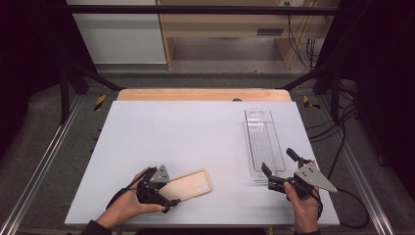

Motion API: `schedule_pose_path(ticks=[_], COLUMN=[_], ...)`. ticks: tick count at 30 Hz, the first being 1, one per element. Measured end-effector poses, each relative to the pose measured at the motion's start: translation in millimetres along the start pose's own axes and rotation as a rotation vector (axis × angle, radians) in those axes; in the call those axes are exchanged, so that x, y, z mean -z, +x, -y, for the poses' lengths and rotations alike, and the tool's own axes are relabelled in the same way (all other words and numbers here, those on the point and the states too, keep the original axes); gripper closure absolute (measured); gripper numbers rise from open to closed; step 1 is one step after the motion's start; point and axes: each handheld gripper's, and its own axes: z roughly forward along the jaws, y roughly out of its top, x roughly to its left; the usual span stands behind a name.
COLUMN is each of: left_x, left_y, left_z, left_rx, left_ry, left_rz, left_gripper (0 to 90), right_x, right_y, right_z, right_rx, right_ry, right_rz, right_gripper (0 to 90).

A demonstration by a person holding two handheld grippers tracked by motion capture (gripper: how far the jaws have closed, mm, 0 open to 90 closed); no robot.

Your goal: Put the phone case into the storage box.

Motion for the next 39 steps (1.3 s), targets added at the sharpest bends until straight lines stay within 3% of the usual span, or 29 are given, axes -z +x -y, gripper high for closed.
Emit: schedule_pose_path(ticks=[10,13,20,33,39], left_x=[-4.3,-4.9,-2.0,6.7,15.6], left_y=[1.9,-0.4,-1.8,-9.9,-8.8], left_z=[1.1,1.8,4.6,8.9,-2.2], left_rx=[-0.010,-0.033,-0.041,-0.029,-0.027], left_ry=[0.009,0.015,-0.008,-0.119,-0.227], left_rz=[0.012,0.000,0.001,-0.065,-0.152], left_gripper=[4.2,3.2,9.3,12.1,12.1], right_x=[0.1,0.3,-0.3,0.0,0.6], right_y=[-0.2,-0.4,0.4,1.0,1.2], right_z=[-0.1,-0.1,0.0,-0.1,-0.6], right_rx=[0.002,0.002,0.001,0.006,0.009], right_ry=[0.000,-0.001,0.000,0.000,0.000], right_rz=[0.000,0.000,-0.002,-0.003,0.001], right_gripper=[2.3,2.3,2.3,2.3,2.3])
